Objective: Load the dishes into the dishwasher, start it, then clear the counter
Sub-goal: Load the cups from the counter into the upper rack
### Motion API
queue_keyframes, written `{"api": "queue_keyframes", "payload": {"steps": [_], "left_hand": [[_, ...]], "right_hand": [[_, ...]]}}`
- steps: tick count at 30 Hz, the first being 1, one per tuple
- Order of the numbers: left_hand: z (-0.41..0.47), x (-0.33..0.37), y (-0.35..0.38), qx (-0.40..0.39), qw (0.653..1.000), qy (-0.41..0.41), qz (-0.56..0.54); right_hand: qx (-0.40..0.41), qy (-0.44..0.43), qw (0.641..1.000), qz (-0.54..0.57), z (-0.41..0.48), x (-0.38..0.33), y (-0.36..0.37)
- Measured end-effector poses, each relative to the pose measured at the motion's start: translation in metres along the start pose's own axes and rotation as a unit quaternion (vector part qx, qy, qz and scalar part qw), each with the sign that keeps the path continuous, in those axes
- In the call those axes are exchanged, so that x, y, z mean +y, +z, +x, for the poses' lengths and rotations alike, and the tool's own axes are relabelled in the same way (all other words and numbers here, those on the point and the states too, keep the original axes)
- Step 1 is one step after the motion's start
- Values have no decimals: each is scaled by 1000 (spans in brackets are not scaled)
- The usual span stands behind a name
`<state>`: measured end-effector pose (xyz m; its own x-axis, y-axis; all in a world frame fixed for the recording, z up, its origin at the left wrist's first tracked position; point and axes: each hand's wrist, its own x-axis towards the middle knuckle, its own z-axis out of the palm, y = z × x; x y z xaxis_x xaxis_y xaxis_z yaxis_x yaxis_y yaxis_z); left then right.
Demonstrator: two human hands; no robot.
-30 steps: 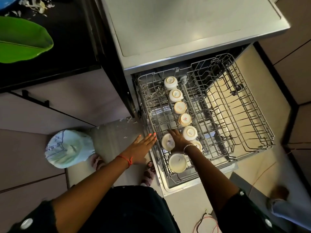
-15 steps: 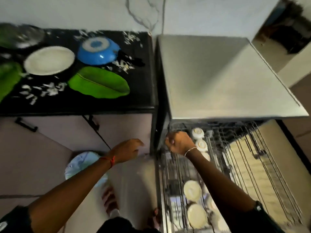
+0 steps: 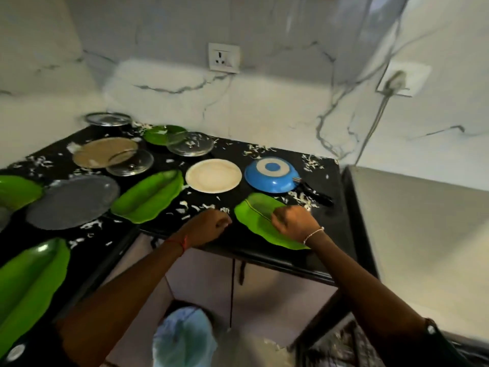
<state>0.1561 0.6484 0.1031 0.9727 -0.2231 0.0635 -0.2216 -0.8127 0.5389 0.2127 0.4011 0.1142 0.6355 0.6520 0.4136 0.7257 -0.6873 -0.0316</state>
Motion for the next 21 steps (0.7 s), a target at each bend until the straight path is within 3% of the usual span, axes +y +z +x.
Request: {"api": "queue_keyframes", "payload": {"steps": [5,9,17,21], "left_hand": [[20,-31,-13,32,998,-16,-42],[34,-45,5,20,999,-9,-28],[79,-85,55,-43,984,-97,142],[78,-99,67,25,990,-76,112]], "right_hand": [[-86,104,991,11,37,12,8],[-136,100,985,-31,52,32,14],[-201,234,950,-49,70,99,33],[-227,268,935,-40,76,132,47]]}}
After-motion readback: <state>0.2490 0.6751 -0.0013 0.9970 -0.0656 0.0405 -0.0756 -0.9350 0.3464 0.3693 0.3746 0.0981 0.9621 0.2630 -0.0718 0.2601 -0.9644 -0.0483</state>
